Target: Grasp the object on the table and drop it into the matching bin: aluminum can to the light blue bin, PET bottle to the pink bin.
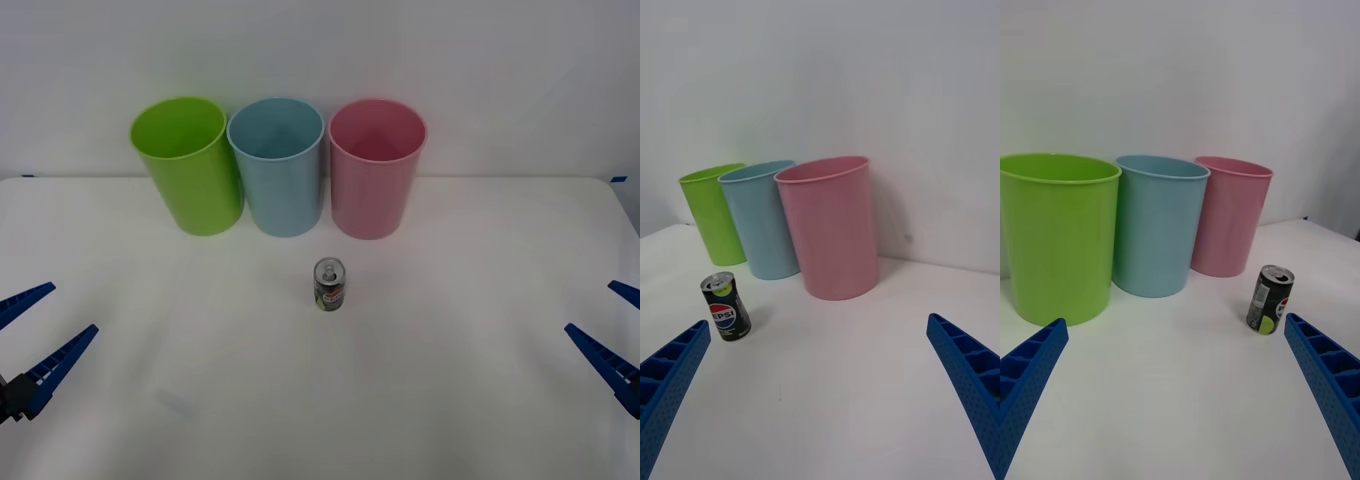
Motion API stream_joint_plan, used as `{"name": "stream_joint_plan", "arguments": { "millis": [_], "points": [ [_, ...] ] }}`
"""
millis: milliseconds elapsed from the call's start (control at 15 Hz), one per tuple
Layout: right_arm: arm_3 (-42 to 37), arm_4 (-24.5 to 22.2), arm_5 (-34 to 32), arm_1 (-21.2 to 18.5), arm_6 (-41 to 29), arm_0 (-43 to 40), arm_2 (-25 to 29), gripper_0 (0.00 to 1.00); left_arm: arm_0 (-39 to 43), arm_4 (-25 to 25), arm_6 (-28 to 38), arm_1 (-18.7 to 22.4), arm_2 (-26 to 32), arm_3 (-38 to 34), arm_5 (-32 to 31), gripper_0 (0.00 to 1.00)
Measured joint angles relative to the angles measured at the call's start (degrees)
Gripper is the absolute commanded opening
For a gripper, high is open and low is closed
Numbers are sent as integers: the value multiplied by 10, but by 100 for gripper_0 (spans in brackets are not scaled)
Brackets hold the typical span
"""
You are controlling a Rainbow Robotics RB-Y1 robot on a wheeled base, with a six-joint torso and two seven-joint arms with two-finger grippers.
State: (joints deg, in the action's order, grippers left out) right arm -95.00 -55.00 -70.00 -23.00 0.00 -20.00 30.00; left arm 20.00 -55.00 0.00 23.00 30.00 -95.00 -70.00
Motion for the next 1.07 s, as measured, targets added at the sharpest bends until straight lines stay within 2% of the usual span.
{"name": "stream_joint_plan", "arguments": {
  "millis": [667, 1067],
  "points": [
    [2, -9, -2, 6, 2, 2, -16, 100, 0, 0, 0, 0, 0, 0, 0, 100],
    [2, -18, 31, 6, 22, 9, -84, 100, 0, 0, 0, 0, 0, 0, 0, 100]
  ]
}}
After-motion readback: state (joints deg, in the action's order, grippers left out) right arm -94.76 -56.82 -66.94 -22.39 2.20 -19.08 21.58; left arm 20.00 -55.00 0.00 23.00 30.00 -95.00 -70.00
